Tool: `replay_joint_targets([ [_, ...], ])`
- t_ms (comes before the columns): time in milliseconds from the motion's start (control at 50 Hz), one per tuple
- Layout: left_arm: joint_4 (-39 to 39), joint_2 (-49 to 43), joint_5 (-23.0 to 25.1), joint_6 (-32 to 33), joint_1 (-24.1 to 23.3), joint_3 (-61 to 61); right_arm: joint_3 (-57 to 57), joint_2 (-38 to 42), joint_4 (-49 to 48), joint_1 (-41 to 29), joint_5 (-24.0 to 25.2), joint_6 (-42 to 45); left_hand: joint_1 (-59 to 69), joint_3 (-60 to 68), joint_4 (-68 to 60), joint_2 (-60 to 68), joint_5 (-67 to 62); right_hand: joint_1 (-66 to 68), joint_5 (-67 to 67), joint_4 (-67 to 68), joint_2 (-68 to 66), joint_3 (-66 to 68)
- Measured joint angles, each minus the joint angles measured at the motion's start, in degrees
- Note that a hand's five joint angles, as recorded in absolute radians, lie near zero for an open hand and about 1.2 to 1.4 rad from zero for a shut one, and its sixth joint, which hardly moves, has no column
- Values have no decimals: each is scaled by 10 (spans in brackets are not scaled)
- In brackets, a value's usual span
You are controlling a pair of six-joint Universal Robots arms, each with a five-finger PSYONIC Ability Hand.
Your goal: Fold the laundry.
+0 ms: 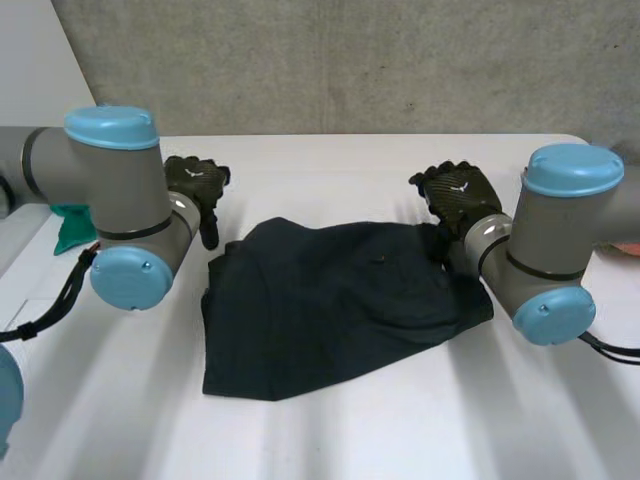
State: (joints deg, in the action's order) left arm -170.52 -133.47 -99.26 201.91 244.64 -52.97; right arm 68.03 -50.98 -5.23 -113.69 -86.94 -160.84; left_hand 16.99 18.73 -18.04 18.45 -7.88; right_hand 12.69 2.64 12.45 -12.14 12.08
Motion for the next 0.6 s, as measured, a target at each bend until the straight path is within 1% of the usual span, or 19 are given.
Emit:
replay_joint_targets([
  [20, 4, 7, -1, 0, -4, -4, 10, -13, 1, -3, -11, 3, -21, -33, 31, -31, 32, 0, -1, 0, 0, 0],
  [80, 6, 51, -4, -3, -16, -43, 48, -70, 7, -7, -35, 14, -36, -51, 51, -53, 49, 0, -1, 0, 0, 0],
  [100, 4, 60, -4, -3, -17, -51, 53, -78, 8, -7, -37, 15, -36, -51, 51, -53, 49, 0, -1, 0, 0, 0],
  [120, -1, 88, -5, -4, -22, -78, 72, -108, 14, -7, -40, 24, -36, -51, 51, -53, 49, 0, -1, 0, 0, 0],
  [160, -10, 124, -5, -5, -26, -116, 93, -138, 22, -7, -37, 36, -35, -50, 51, -53, 49, 0, -1, 0, 0, 0],
  [220, -23, 184, -3, -4, -35, -184, 133, -189, 49, -5, -8, 73, -12, -35, 24, -27, 22, 0, -1, 0, 0, 0],
  [260, -29, 220, -1, -1, -44, -233, 159, -215, 77, -1, 21, 109, 21, -4, -8, 3, -9, 0, -1, 0, -1, 0],
  [300, -31, 242, 1, 1, -52, -270, 178, -229, 100, 3, 44, 139, 21, -4, -8, 3, -9, 1, 0, 1, -1, 1],
  [320, -31, 256, 1, 3, -59, -298, 196, -239, 122, 8, 65, 169, 33, 13, -24, 18, -26, 1, 1, 1, -2, 1],
  [340, -30, 263, 1, 4, -64, -316, 205, -243, 134, 11, 74, 185, 41, 23, -32, 26, -35, 1, 1, 1, -1, 1],
  [420, -23, 269, -1, 6, -84, -374, 246, -248, 161, 24, 102, 240, 51, 33, -42, 35, -46, 1, 1, 1, -2, 1],
  [460, -22, 260, -4, 7, -95, -393, 266, -245, 151, 30, 109, 251, 52, 35, -44, 38, -48, 2, 1, 1, -2, 1],
  [520, -27, 235, -12, 8, -106, -406, 294, -233, 108, 35, 115, 249, 52, 35, -44, 38, -48, 13, 23, 21, -24, 24],
  [540, -32, 223, -16, 8, -109, -408, 305, -226, 82, 37, 116, 243, 52, 35, -44, 39, -48, 52, 63, 59, -63, 64],
  [560, -34, 219, -18, 9, -110, -408, 307, -224, 78, 37, 116, 242, 52, 35, -44, 39, -48, 62, 72, 69, -73, 74],
  [600, -47, 189, -27, 11, -115, -405, 327, -207, 14, 37, 114, 223, 63, 48, -57, 51, -60, 212, 214, 213, -221, 218],
])
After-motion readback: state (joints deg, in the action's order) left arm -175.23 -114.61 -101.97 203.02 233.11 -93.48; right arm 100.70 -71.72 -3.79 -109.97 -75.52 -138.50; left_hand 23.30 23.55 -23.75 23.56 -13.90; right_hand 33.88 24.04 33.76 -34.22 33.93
